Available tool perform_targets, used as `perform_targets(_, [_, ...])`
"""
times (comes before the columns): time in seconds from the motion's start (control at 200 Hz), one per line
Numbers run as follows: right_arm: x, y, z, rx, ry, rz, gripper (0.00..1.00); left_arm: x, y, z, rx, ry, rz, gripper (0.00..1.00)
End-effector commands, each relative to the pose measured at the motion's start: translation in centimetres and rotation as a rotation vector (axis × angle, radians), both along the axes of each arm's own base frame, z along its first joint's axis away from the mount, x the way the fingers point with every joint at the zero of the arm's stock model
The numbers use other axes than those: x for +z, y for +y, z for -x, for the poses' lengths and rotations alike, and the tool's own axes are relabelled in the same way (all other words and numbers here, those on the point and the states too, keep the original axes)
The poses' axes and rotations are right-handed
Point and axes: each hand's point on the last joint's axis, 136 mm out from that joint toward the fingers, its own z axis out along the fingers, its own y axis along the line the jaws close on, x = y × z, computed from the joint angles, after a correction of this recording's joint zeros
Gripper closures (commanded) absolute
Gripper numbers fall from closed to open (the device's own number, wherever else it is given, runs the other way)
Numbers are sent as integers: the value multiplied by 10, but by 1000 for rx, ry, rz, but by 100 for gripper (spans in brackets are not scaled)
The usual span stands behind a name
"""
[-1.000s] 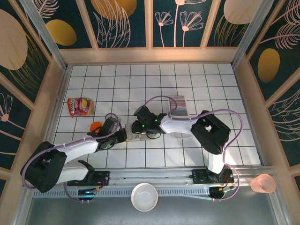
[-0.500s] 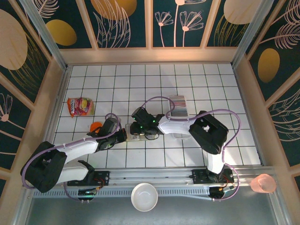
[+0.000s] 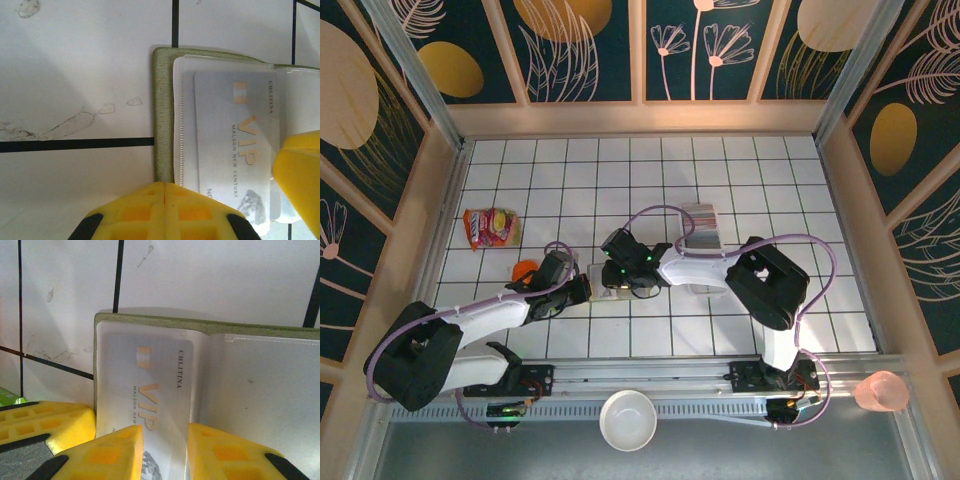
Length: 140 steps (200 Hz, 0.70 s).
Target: Put the credit cards into the card holder
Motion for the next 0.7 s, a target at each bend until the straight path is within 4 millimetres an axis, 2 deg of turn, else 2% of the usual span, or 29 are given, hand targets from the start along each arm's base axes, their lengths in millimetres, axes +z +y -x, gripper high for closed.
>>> perform_targets(0.0, [-2, 8, 3, 1, 5, -7, 71, -3, -2, 4, -11, 14, 7, 100])
perform_targets(0.28, [6, 20, 8, 29, 10, -60, 70, -4, -1, 5, -8, 15, 6, 100])
perform_targets(0.581, [7, -5, 2, -29, -35, 14, 67, -3, 0, 5, -8, 13, 6, 100])
perform_targets(0.696, [4, -7, 4, -29, -29, 23, 66, -2, -1, 4, -9, 13, 10, 100])
